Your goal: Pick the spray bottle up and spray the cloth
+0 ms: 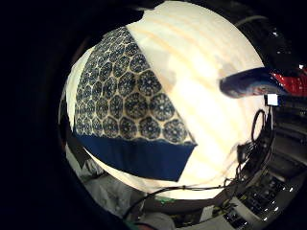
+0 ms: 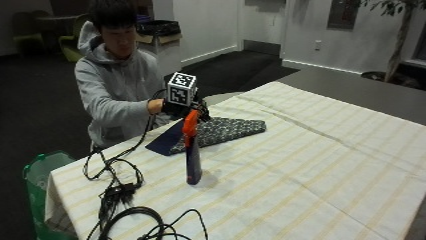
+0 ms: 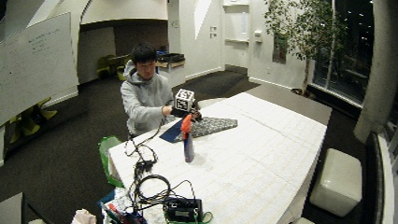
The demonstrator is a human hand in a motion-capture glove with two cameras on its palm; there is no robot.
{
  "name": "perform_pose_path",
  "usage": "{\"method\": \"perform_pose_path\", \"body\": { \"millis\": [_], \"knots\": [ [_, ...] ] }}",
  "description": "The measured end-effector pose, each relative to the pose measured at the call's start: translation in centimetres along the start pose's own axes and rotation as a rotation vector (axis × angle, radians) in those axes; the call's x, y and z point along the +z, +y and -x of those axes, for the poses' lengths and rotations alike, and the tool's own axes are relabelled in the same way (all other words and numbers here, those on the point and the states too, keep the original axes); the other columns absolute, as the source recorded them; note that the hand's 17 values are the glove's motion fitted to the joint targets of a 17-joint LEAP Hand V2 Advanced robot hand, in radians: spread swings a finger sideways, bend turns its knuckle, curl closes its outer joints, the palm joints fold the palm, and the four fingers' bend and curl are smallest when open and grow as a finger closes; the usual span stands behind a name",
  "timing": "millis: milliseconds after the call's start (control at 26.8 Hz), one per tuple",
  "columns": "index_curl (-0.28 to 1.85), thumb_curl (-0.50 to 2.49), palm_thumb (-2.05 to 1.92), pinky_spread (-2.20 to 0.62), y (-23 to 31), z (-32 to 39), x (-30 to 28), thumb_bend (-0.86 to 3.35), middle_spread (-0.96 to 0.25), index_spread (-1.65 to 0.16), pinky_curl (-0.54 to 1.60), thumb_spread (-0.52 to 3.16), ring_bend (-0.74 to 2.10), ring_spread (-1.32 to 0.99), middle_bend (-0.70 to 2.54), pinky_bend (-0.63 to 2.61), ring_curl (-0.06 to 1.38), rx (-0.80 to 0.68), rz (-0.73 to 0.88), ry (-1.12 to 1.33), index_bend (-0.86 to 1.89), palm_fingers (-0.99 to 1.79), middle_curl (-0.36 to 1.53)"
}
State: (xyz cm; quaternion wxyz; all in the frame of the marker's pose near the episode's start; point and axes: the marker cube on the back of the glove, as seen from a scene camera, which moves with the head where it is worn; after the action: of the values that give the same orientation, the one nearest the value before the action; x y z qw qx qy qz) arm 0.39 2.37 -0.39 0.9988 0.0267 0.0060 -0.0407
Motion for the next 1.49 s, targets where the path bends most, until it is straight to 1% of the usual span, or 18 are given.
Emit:
{"method": "perform_pose_path", "body": {
  "millis": [411, 709, 858, 1008, 1232, 1344, 1493],
  "knots": [
    [0.29, 0.25, 0.67, 0.25, 6.0, -5.3, -2.1, 0.22, -0.07, -0.33, 0.2, 0.99, 0.18, 0.01, 0.33, 0.2, 0.14, 0.004, -0.066, 0.048, 0.26, 0.36, 0.25],
    [0.33, 0.29, 0.7, 0.25, 8.8, -9.8, -3.4, 0.16, -0.1, -0.36, 0.21, 1.0, 0.17, -0.01, 0.33, 0.17, 0.15, 0.019, -0.129, -0.124, 0.27, 0.4, 0.28],
    [0.35, 0.3, 0.72, 0.25, 8.9, -12.2, -4.3, 0.13, -0.11, -0.36, 0.21, 1.0, 0.17, -0.02, 0.33, 0.15, 0.15, 0.014, -0.138, -0.23, 0.3, 0.42, 0.3],
    [0.37, 0.32, 0.74, 0.25, 8.4, -15.1, -5.7, 0.1, -0.12, -0.36, 0.2, 0.99, 0.15, -0.03, 0.34, 0.13, 0.15, -0.004, -0.146, -0.384, 0.38, 0.47, 0.31],
    [0.4, 0.34, 0.77, 0.24, 7.6, -19.5, -7.2, 0.06, -0.13, -0.34, 0.19, 0.97, 0.18, -0.07, 0.37, 0.12, 0.16, -0.014, -0.138, -0.613, 0.41, 0.53, 0.33],
    [0.41, 0.35, 0.79, 0.23, 6.7, -21.4, -7.7, 0.04, -0.14, -0.34, 0.19, 0.95, 0.17, -0.07, 0.37, 0.13, 0.17, 0.001, -0.112, -0.655, 0.42, 0.53, 0.34],
    [0.41, 0.37, 0.81, 0.22, 5.3, -24.1, -8.6, 0.02, -0.14, -0.33, 0.18, 0.94, 0.16, -0.08, 0.38, 0.12, 0.17, 0.051, -0.08, -0.644, 0.43, 0.54, 0.35]
  ]
}}
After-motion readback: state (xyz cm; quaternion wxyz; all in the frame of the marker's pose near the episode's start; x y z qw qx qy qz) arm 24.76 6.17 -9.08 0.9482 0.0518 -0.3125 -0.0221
